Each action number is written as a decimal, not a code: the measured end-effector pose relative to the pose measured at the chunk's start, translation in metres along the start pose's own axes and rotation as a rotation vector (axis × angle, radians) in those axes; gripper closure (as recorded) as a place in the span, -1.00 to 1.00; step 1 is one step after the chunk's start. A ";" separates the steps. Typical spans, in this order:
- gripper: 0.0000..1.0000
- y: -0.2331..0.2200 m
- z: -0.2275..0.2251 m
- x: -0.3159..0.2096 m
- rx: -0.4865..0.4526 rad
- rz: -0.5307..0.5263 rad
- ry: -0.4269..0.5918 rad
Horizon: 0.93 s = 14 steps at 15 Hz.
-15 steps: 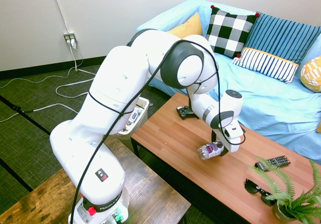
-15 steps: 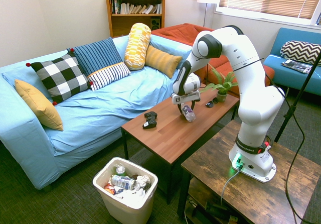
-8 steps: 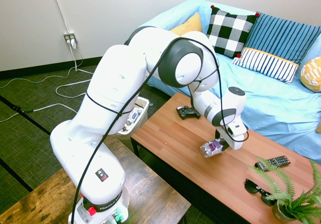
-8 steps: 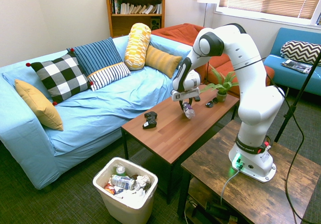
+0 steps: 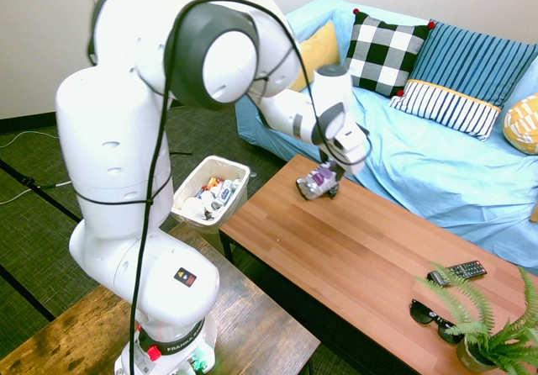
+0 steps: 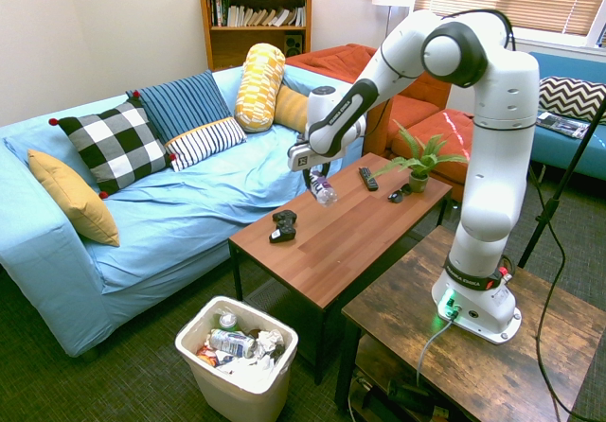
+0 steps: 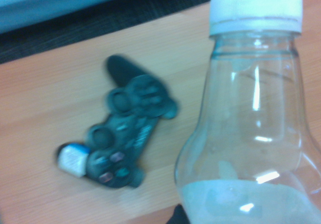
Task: Throw the bottle in the trash bin
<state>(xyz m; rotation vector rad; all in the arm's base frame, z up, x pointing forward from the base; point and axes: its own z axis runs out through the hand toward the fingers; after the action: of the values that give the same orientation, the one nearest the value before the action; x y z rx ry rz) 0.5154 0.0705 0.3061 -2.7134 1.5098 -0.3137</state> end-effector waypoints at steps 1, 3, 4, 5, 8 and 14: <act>1.00 -0.012 -0.020 -0.039 0.005 -0.025 0.011; 1.00 -0.030 -0.041 -0.111 0.013 -0.074 0.026; 1.00 -0.036 -0.044 -0.149 0.013 -0.104 0.028; 1.00 -0.041 -0.044 -0.187 0.013 -0.134 0.029; 1.00 -0.051 -0.026 -0.274 0.000 -0.218 0.034; -1.00 -0.059 0.062 -0.356 -0.097 -0.299 0.014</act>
<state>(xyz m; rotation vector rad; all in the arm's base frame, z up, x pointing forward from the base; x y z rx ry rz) 0.3943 0.3973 0.1937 -3.0204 1.1461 -0.2713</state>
